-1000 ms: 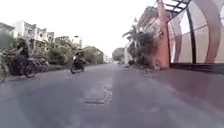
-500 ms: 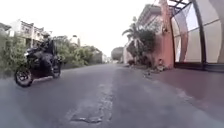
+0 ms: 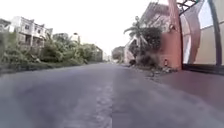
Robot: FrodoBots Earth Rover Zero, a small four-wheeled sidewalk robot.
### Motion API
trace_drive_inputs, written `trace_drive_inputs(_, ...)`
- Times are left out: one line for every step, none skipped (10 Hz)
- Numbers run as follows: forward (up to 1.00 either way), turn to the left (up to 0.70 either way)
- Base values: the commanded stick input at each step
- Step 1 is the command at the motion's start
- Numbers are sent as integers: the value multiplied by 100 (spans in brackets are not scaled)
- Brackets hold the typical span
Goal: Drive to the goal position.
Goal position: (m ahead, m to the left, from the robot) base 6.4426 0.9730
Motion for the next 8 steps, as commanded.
trace_drive_inputs(100,0)
trace_drive_inputs(100,-3)
trace_drive_inputs(100,-12)
trace_drive_inputs(100,-21)
trace_drive_inputs(100,-30)
trace_drive_inputs(100,-39)
trace_drive_inputs(100,-34)
trace_drive_inputs(100,-28)
